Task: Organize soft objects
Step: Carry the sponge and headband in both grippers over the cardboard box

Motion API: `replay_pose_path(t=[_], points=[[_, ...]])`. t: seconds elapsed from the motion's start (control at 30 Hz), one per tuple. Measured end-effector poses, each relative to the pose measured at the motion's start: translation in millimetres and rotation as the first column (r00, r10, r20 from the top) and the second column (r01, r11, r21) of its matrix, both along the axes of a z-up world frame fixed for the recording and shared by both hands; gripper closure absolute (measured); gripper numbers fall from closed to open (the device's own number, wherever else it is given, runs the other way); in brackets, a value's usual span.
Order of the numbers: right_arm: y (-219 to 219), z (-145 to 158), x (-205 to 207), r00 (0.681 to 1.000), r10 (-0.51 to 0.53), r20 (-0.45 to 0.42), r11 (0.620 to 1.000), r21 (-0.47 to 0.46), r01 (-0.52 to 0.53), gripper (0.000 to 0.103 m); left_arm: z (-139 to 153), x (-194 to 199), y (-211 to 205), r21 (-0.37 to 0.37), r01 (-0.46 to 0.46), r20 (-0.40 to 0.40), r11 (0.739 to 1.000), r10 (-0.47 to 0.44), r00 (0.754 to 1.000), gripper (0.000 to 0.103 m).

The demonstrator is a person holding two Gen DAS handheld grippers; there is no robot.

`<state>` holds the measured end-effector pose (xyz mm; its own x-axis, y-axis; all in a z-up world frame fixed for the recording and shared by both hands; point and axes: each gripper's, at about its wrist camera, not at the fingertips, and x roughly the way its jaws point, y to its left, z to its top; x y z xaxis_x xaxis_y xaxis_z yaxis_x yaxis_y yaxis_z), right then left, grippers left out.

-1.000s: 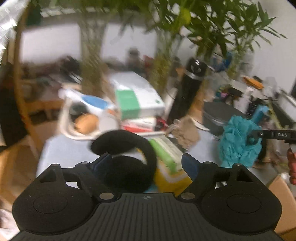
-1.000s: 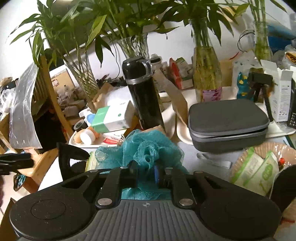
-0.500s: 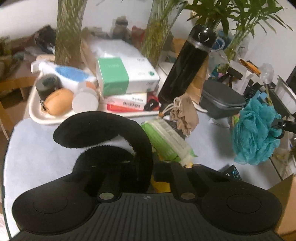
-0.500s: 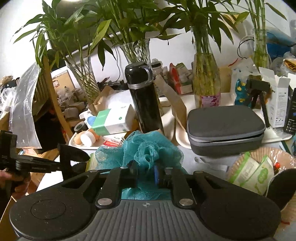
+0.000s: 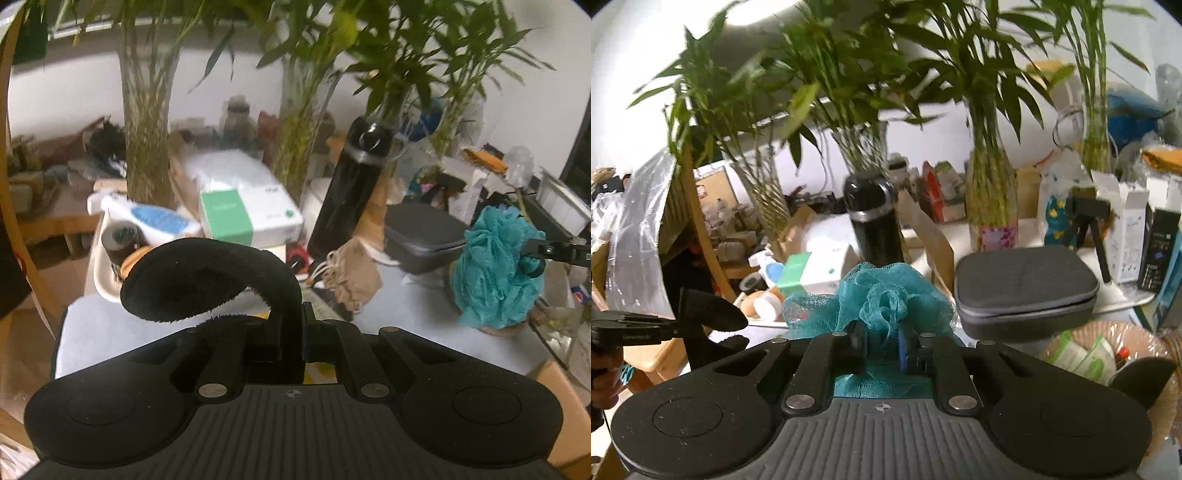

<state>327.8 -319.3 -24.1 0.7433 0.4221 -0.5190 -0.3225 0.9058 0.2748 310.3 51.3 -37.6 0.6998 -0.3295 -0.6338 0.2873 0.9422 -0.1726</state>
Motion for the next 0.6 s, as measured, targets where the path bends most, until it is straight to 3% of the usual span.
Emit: replay_pose_path(t=[0.33, 0.6], points=[[1.0, 58.5, -47.5, 0.996, 0.049, 0.070, 0.998, -0.032, -0.047, 0.086, 53.0, -44.0, -12.6, 0.003, 0.063, 0.083, 0.998, -0.063, 0.995, 0.094], [3.9, 86.7, -89.7, 0.996, 0.064, 0.068, 0.997, -0.047, -0.060, 0.086, 89.6, -86.7, -25.8, -0.013, 0.132, 0.123, 0.991, -0.130, 0.984, 0.094]])
